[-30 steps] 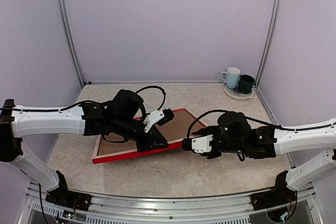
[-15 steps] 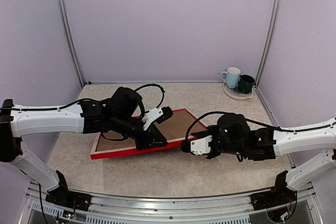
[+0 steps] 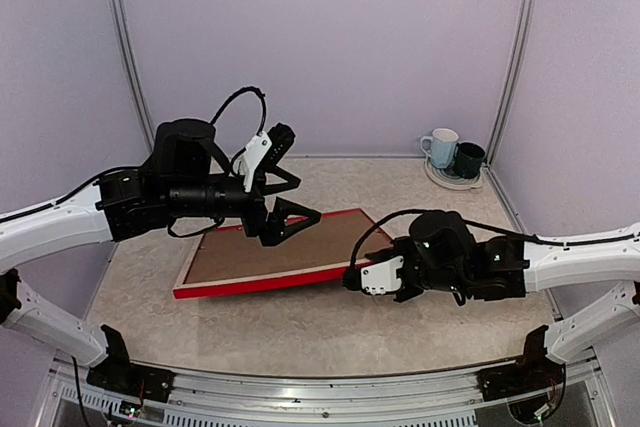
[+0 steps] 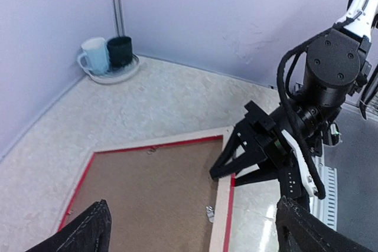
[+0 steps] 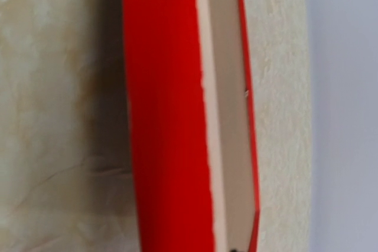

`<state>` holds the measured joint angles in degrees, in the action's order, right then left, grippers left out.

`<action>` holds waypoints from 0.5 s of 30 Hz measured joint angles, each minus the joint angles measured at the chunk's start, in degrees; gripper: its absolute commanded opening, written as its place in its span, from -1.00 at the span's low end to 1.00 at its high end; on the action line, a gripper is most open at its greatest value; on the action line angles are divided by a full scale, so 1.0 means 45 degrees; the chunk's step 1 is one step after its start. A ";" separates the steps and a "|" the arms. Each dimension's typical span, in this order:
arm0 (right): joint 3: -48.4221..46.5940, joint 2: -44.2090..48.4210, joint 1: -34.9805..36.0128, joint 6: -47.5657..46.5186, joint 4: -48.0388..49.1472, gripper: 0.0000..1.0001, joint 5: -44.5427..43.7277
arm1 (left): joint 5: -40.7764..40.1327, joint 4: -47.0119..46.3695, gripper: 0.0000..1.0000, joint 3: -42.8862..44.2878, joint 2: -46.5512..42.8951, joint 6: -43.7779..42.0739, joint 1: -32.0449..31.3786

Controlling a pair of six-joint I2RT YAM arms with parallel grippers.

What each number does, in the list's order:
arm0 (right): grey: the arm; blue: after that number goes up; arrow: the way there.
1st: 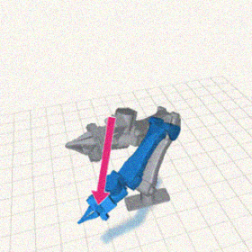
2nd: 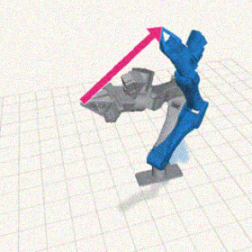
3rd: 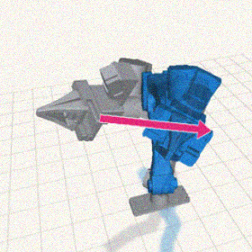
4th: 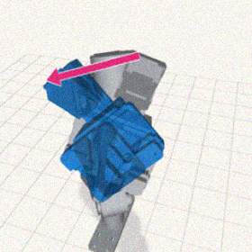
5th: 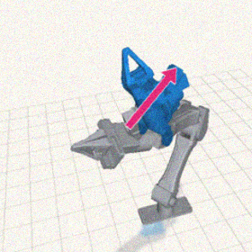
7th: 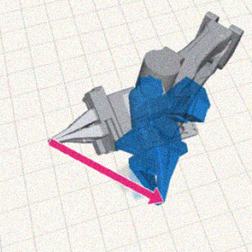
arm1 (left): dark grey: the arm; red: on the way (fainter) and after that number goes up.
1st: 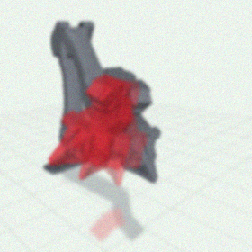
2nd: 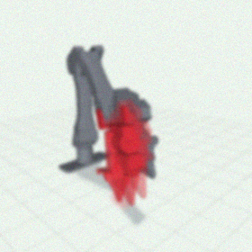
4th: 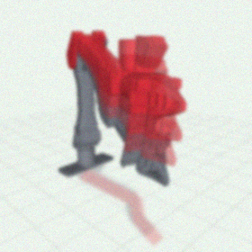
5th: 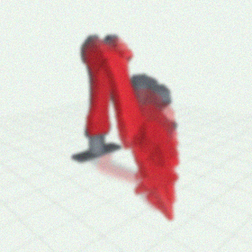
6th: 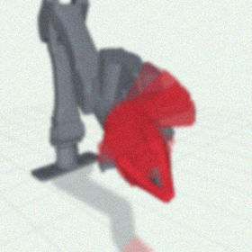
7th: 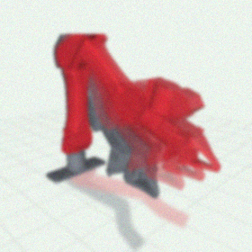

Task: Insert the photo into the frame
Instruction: Pass from the left arm to the right, then turn over the photo frame.

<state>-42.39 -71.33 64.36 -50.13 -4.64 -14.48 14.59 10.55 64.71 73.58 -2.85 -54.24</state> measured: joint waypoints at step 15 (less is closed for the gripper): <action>-0.3492 -0.0136 0.0005 0.1549 -0.3143 -1.00 0.0903 | -0.6645 -0.2166 0.98 -0.2623 -0.4323 0.0933 -0.0005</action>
<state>-58.11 -71.94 64.38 -43.16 -18.79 -10.41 -15.31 0.80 52.90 54.13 1.34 -54.26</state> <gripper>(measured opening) 0.210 0.988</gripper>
